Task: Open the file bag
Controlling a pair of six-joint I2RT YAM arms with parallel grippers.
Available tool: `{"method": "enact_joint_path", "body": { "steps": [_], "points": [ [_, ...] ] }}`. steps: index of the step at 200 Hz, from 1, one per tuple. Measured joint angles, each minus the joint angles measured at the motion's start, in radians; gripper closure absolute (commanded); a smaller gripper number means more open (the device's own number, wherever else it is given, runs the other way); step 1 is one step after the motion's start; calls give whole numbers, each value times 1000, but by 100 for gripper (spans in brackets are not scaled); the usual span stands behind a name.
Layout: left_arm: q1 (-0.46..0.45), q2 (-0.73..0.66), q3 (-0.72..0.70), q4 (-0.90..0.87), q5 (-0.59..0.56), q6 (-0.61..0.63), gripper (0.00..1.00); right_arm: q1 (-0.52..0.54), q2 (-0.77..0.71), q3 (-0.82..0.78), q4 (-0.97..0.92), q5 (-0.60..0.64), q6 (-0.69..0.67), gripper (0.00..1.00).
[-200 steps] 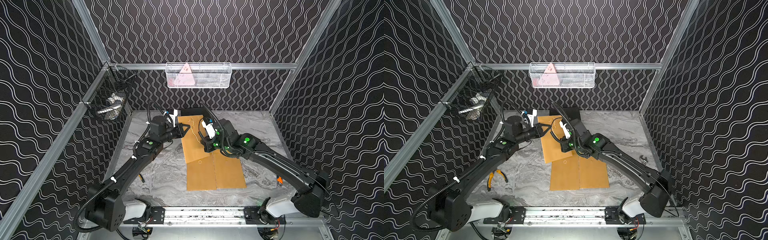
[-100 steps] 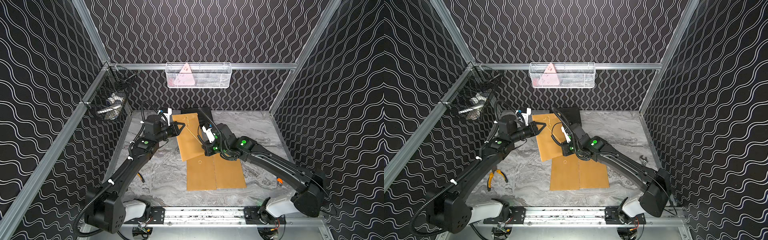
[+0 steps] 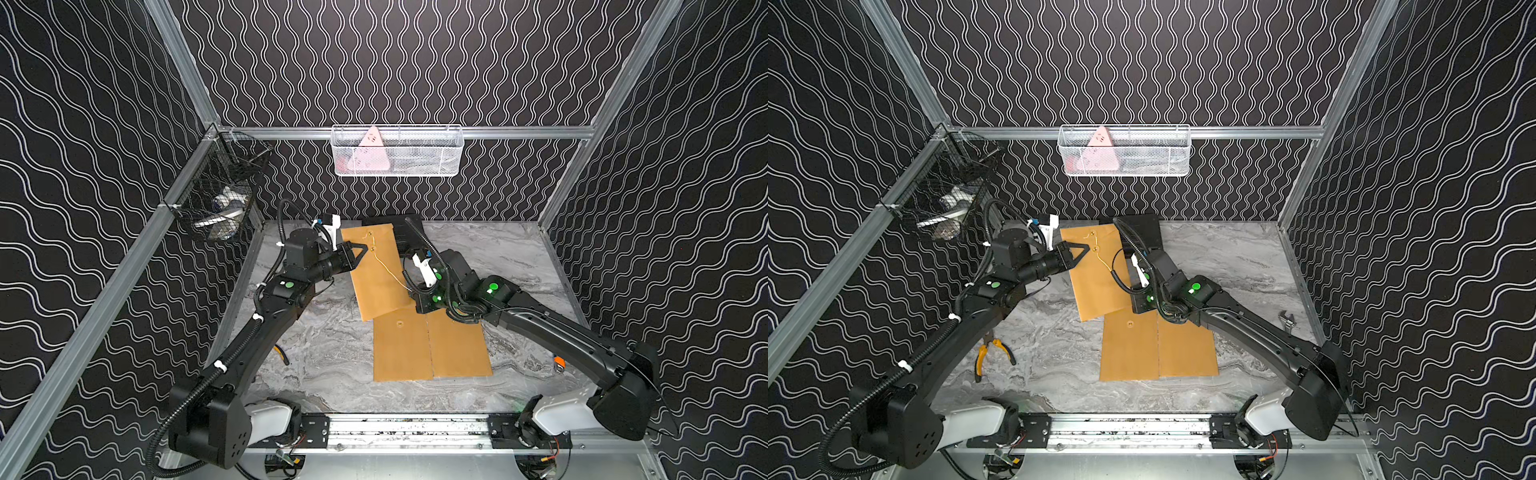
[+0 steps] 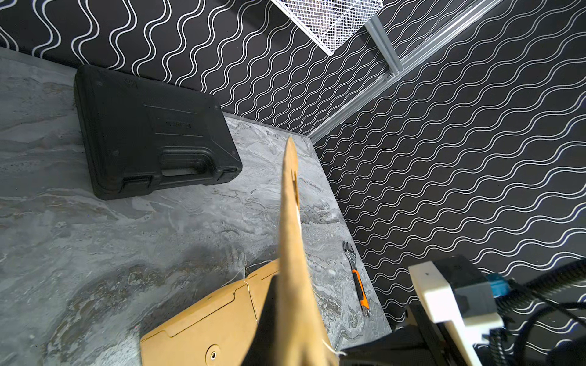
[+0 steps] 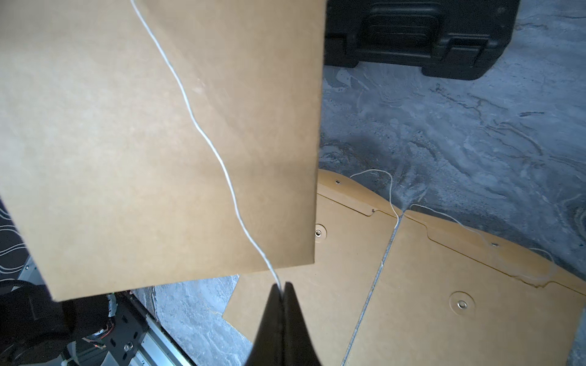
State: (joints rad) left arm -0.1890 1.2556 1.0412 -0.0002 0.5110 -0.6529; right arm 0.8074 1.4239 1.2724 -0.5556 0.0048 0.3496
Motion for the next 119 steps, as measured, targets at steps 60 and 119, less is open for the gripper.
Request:
{"method": "enact_joint_path", "body": {
  "steps": [60,119],
  "points": [
    [2,-24,-7,1,18,0,100,-59,-11,8,-4,13,-4,100],
    [3,-46,-63,7,53,-5,100,-138,5,82,-9,9,-36,100]
  ]
}}
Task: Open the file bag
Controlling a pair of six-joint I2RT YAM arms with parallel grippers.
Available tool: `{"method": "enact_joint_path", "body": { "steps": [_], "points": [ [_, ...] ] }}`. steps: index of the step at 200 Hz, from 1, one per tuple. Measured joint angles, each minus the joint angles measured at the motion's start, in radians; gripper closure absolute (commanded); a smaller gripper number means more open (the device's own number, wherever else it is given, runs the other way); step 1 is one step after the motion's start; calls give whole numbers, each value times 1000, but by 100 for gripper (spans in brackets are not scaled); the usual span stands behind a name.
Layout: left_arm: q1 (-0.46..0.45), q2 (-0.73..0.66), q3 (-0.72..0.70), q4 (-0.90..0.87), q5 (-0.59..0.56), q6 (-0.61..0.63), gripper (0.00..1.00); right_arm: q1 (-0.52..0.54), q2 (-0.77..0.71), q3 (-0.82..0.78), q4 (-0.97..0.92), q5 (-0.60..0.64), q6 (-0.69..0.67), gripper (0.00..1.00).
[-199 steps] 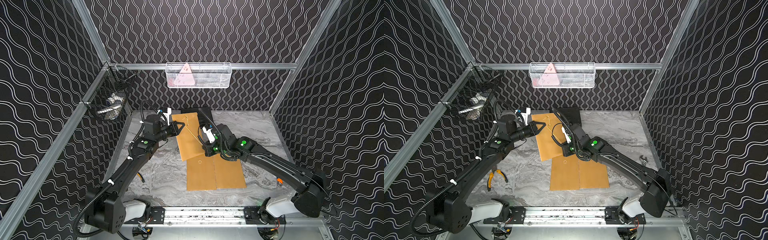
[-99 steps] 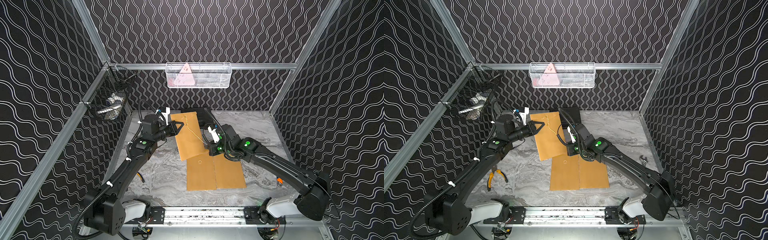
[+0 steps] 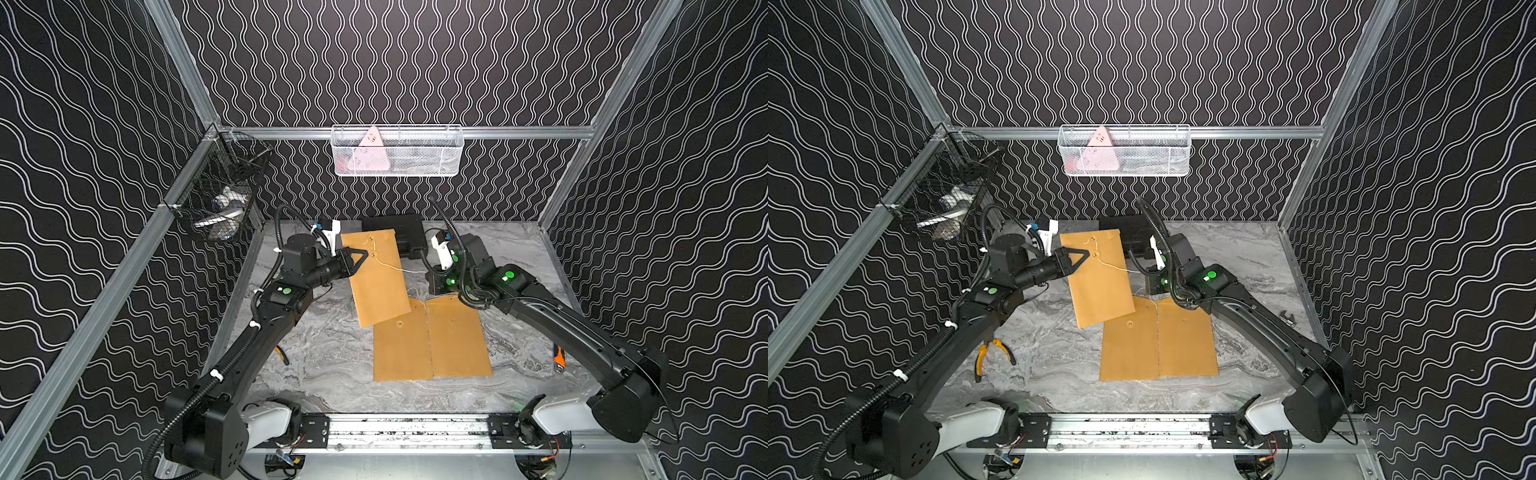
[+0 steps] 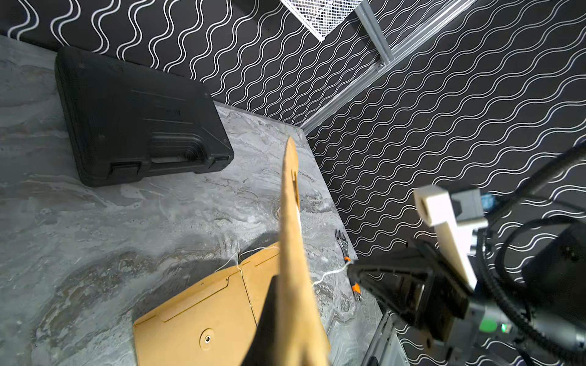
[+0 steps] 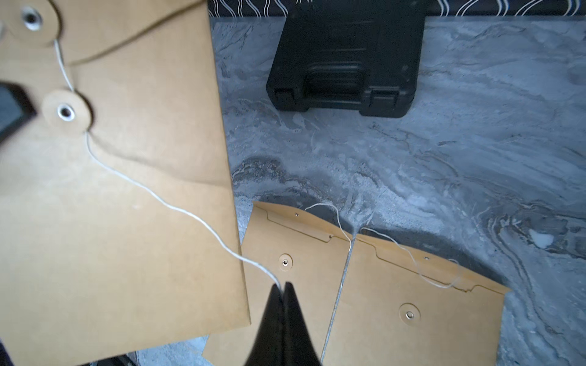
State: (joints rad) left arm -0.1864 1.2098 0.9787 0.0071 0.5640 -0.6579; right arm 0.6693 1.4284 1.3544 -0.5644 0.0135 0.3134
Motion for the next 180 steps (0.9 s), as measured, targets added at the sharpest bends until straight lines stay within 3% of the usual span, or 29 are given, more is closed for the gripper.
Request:
{"method": "enact_joint_path", "body": {
  "steps": [180],
  "points": [
    [-127,-51,-95,-24,-11,28,100,-23,206,352,-35,-67,-121,100]
  ]
}}
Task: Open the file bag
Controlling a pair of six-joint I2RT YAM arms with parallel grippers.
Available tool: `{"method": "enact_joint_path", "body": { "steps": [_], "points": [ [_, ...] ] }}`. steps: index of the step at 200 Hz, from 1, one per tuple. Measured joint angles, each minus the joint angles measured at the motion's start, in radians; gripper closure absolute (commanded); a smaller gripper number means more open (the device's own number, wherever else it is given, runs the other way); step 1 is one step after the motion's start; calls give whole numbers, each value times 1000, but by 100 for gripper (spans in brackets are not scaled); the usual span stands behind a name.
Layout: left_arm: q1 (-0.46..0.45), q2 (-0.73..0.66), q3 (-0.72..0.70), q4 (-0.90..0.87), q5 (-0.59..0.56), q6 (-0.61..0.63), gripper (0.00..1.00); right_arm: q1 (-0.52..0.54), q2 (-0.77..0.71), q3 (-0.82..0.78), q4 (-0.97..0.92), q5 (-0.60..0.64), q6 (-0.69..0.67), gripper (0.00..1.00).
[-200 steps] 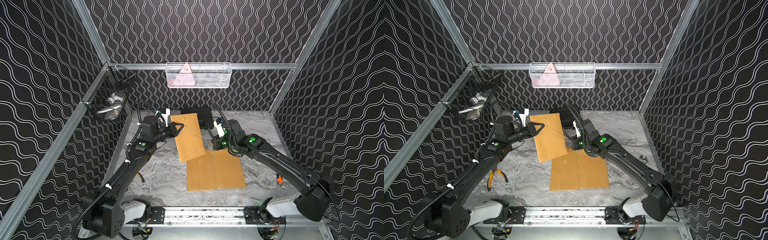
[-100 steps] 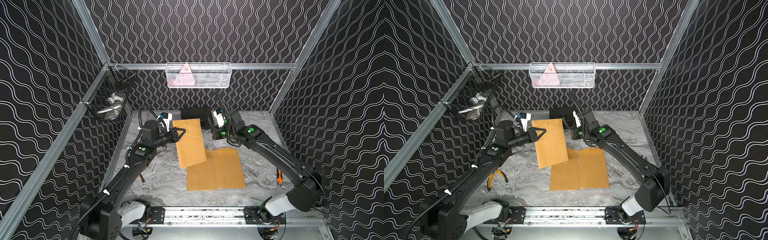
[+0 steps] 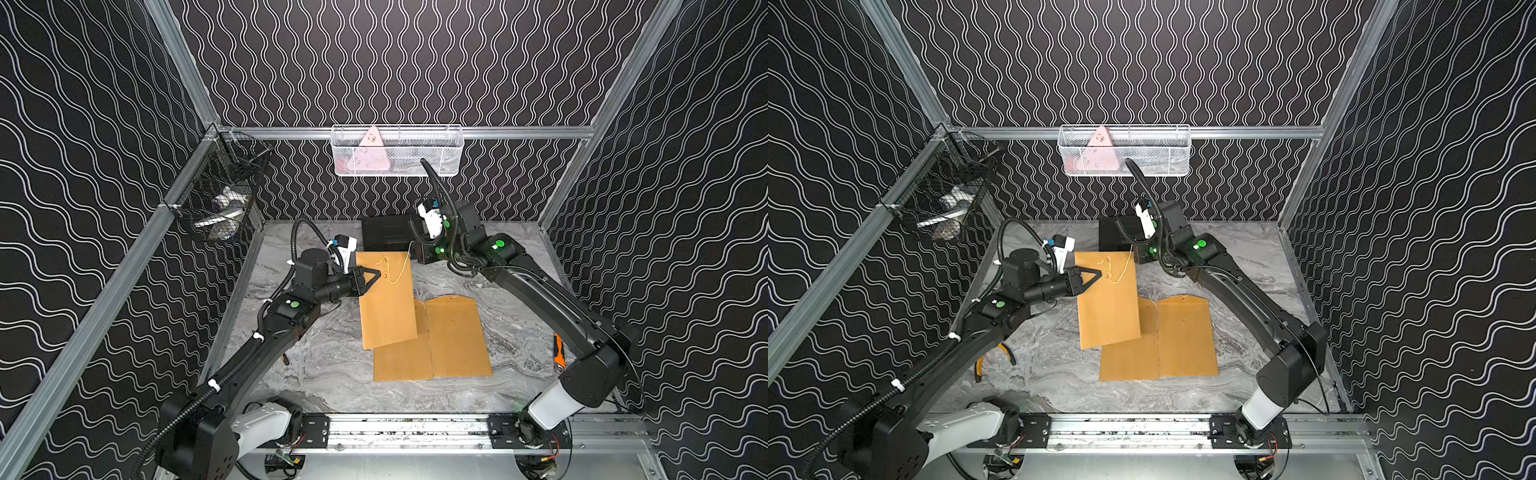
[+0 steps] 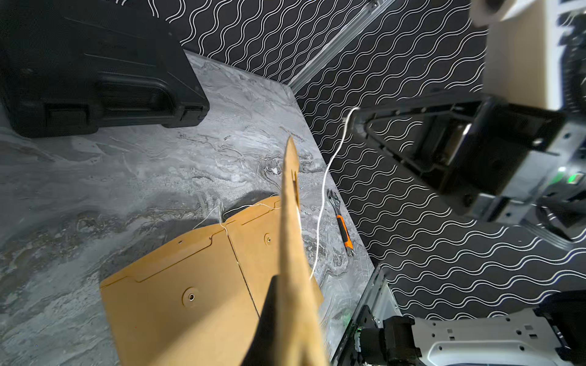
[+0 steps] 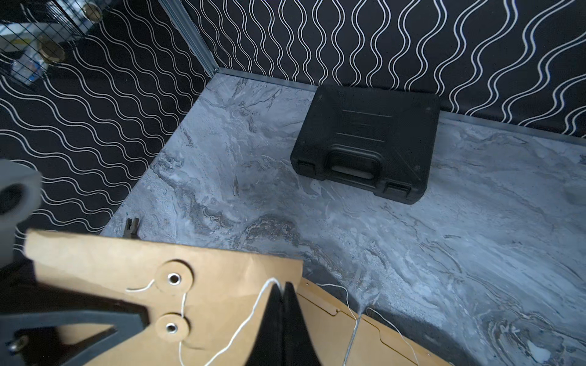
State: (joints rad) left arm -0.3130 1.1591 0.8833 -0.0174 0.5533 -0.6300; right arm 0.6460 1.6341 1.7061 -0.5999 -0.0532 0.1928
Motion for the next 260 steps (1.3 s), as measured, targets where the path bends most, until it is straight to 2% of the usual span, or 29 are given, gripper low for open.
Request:
{"method": "enact_joint_path", "body": {
  "steps": [106,260],
  "points": [
    [-30,15,-18,13,-7,0,100,24,67,181,-71,-8,-52,100],
    [-45,32,-41,32,-8,-1,100,154,235,485,-164,-5,-101,100]
  ]
}}
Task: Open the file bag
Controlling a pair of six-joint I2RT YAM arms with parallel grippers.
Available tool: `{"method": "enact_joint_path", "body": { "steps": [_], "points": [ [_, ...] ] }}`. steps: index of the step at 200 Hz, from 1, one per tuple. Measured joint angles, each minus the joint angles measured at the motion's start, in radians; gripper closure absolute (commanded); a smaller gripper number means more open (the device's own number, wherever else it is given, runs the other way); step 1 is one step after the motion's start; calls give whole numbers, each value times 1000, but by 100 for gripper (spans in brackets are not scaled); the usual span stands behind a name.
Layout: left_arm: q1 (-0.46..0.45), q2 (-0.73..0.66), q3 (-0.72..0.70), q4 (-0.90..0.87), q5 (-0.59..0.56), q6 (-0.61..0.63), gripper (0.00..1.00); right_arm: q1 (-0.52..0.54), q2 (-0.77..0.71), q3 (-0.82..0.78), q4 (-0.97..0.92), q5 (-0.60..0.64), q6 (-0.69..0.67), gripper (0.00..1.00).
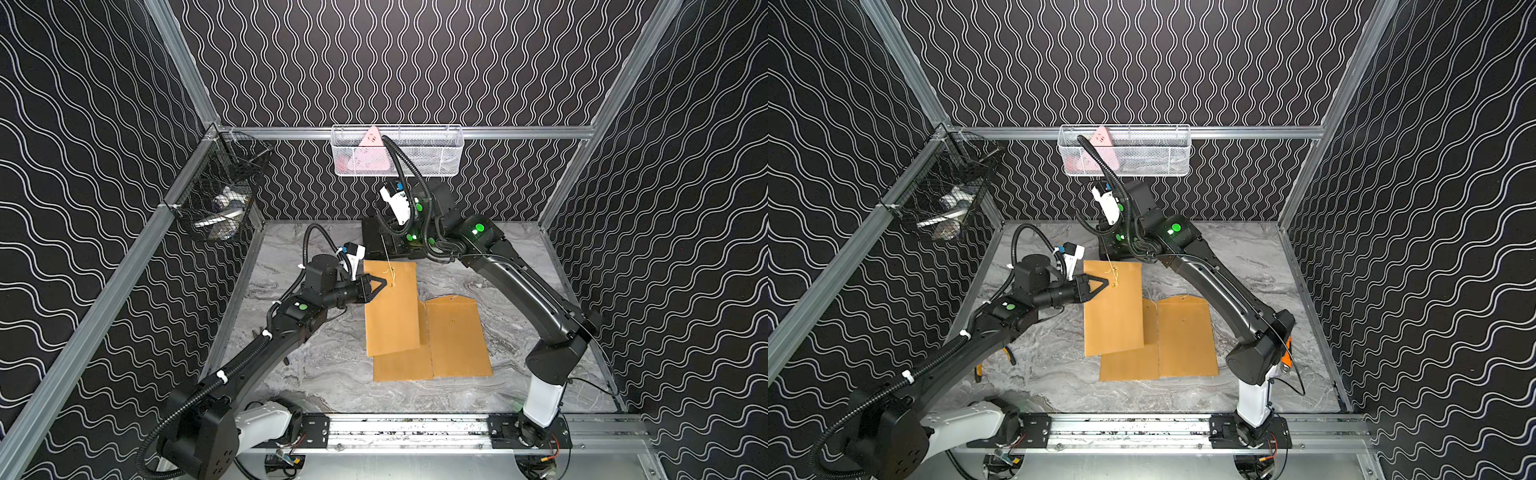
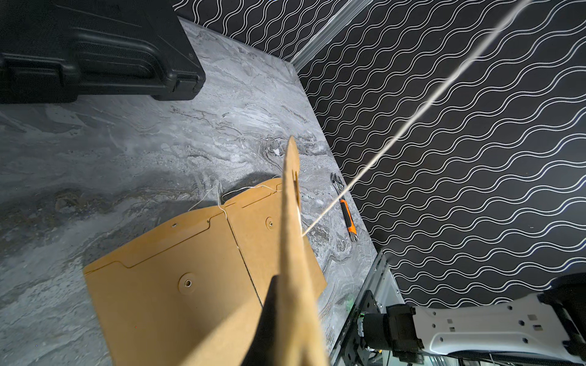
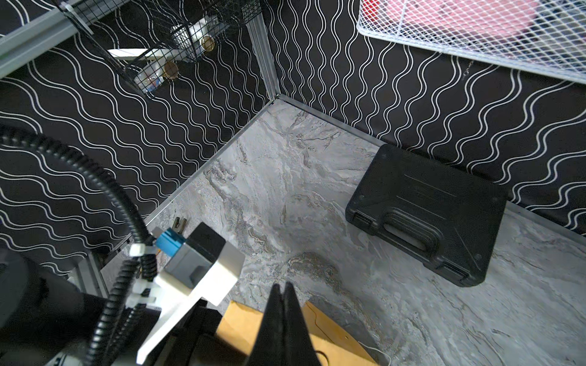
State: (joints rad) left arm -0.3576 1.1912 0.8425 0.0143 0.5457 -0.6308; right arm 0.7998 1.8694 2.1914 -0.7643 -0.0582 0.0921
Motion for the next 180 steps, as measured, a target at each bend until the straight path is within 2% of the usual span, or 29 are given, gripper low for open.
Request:
{"method": "enact_joint_path", "body": {
  "steps": [113,180],
  "points": [
    [-2,33,-1,43,-27,-13,100,20,7,43,-16,-7,-5,100],
    [-2,35,34,32,-85,-24,100,23,-95,-147,0,17,5,100]
  ]
}}
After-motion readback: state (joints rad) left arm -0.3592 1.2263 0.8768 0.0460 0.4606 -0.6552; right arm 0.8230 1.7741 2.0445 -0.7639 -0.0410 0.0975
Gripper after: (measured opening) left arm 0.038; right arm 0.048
